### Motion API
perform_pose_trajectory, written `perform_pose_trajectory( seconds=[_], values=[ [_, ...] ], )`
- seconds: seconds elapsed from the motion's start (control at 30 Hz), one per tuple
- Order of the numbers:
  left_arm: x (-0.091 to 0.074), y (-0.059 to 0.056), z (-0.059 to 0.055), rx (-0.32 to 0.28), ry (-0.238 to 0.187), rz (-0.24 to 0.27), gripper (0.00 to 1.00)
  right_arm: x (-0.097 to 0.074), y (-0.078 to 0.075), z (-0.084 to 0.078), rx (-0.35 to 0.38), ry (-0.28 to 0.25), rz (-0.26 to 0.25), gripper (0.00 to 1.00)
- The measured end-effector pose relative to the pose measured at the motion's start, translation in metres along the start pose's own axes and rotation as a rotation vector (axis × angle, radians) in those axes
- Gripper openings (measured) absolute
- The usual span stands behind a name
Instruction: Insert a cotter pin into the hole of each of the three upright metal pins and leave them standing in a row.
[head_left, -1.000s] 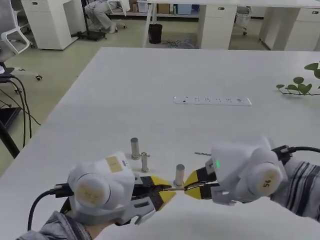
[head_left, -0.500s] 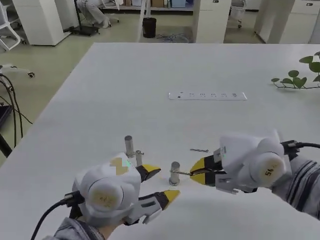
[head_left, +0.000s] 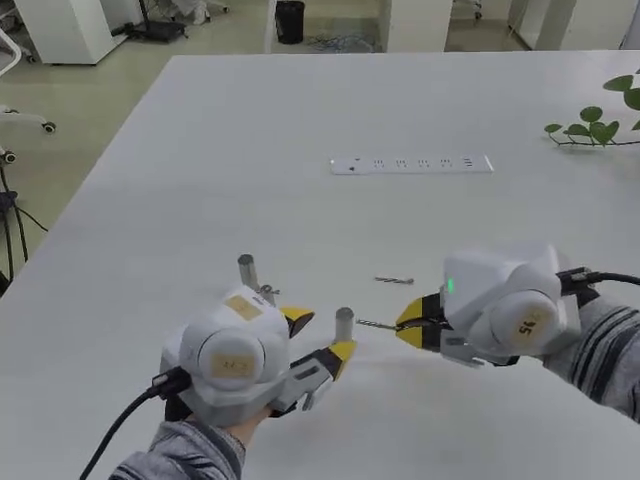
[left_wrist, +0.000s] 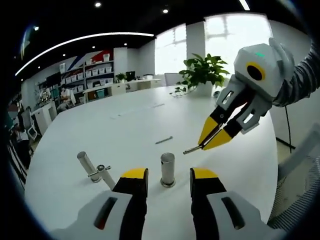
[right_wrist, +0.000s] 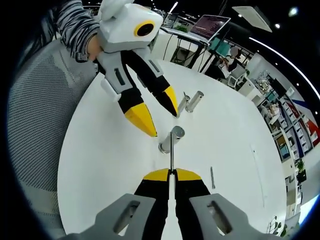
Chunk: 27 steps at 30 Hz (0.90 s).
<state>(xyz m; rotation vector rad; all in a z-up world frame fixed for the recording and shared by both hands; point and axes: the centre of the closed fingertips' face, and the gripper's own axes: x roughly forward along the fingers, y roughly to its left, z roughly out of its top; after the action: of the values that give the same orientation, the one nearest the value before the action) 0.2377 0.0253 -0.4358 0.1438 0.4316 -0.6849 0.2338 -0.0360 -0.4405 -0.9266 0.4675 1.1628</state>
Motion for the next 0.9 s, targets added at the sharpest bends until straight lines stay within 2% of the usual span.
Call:
perform_pose_trajectory(
  seconds=[0.3, 0.57, 0.9],
  values=[
    [0.023, 0.003, -0.013, -0.055, 0.043, 0.044, 0.25, 0.012, -0.006, -0.010, 0.013, 0.011, -0.004, 0.00],
    [0.034, 0.005, -0.023, -0.109, 0.071, 0.061, 0.19, 0.017, -0.007, -0.012, 0.018, 0.003, 0.002, 0.00],
    [0.039, 0.003, -0.027, -0.108, 0.082, 0.077, 0.13, 0.019, -0.010, -0.011, 0.009, -0.002, 0.004, 0.00]
  ],
)
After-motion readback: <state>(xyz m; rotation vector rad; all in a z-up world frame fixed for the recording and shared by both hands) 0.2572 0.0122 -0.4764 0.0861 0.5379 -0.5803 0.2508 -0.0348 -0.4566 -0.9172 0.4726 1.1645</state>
